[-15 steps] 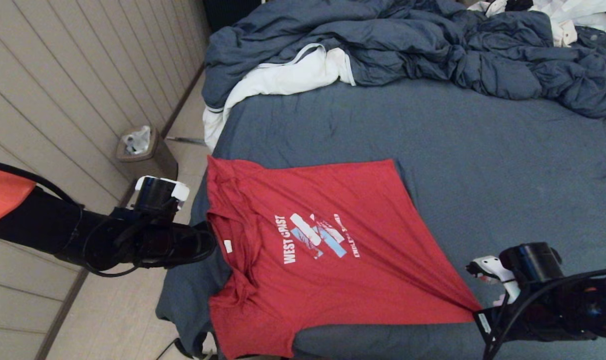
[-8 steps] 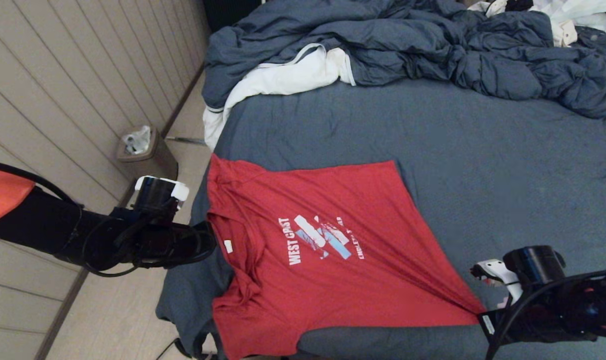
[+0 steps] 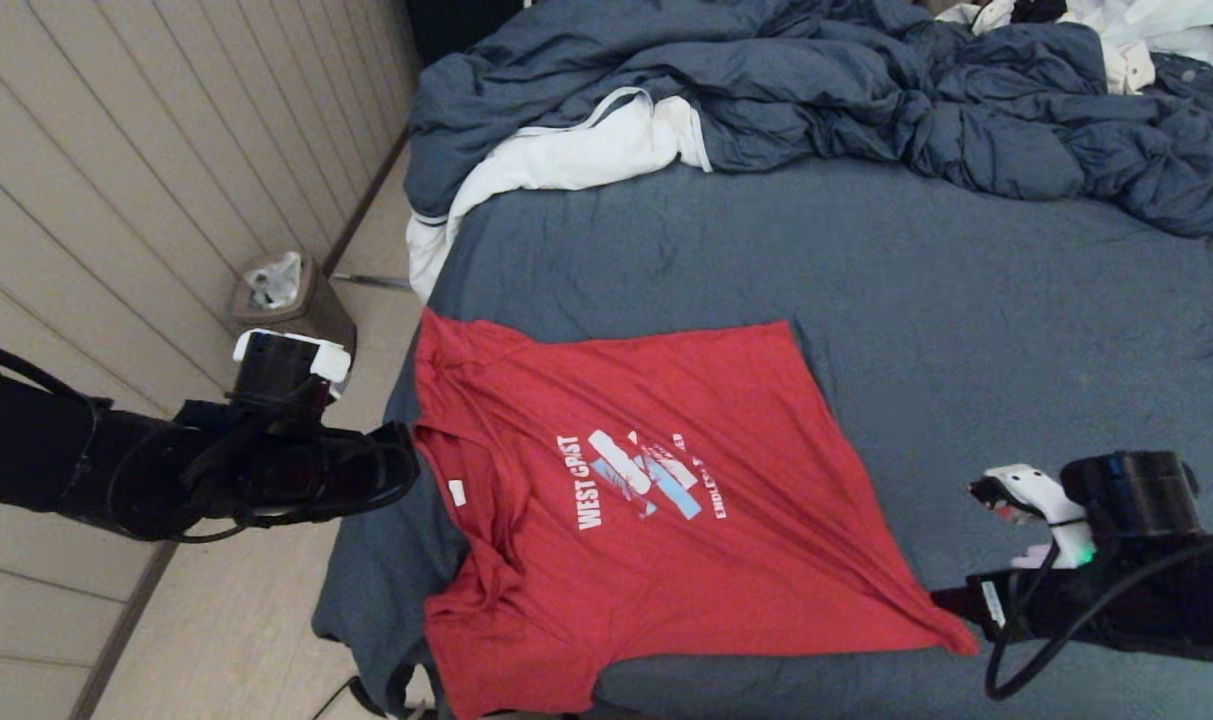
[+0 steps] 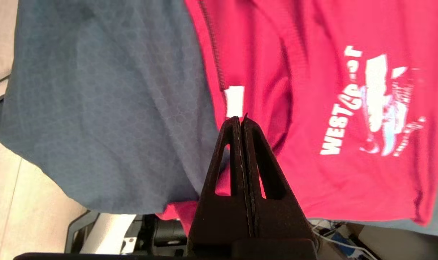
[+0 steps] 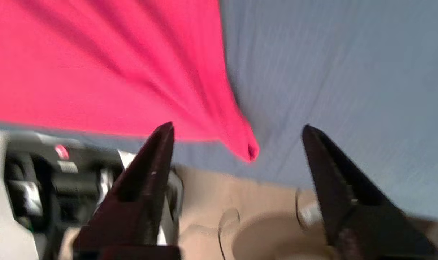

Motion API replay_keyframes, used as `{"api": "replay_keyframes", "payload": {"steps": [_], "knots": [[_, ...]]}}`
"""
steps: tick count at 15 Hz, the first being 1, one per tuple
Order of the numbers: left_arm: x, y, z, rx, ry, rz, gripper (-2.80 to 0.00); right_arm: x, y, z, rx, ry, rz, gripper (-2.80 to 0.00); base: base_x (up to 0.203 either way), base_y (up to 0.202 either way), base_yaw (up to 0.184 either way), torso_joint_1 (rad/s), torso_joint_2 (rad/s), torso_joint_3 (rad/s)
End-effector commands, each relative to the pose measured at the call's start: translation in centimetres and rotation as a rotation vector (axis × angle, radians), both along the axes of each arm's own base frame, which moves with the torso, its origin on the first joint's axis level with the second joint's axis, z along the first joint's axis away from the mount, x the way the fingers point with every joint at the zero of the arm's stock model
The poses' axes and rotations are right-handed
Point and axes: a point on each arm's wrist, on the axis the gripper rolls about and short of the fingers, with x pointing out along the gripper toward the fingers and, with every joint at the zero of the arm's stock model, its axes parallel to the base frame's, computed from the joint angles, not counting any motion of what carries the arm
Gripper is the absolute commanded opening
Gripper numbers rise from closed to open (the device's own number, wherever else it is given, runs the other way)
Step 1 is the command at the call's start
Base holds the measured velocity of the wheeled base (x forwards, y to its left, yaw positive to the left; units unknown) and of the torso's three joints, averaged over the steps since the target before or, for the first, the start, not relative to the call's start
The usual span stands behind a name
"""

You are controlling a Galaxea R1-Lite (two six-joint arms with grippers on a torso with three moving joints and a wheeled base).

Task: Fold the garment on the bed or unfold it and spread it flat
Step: Unford the red T-shirt

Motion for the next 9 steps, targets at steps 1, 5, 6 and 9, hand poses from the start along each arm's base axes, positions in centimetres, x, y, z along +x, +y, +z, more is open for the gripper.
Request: {"api": "replay_keyframes", "payload": {"steps": [1, 5, 6, 9], "knots": [[-0.1, 0.1, 0.5, -0.010, -0.018, 0.003, -2.80, 0.7, 0.3, 3.2, 0.013, -0.144, 0.002, 0.00, 0.000, 0.000, 0.000, 0.000, 0.00, 0.000], [1.2, -0.4, -0.1, -0.004, -0.060, -0.012, -2.80, 5.6, 3.1, 6.9, 0.095, -0.238, 0.048, -2.80, 0.000, 0.000, 0.000, 0.000, 0.00, 0.000], [1.7, -0.7, 0.1, 0.007, -0.085, -0.031, -2.80, 7.0, 4.1, 7.8, 0.107, -0.253, 0.073, -2.80, 0.000, 0.000, 0.000, 0.000, 0.00, 0.000], [3.2, -2.1, 0.8, 0.063, -0.159, -0.108, -2.80, 11.5, 7.3, 10.2, 0.135, -0.306, 0.144, -2.80, 0.000, 0.000, 0.000, 0.000, 0.00, 0.000]]}}
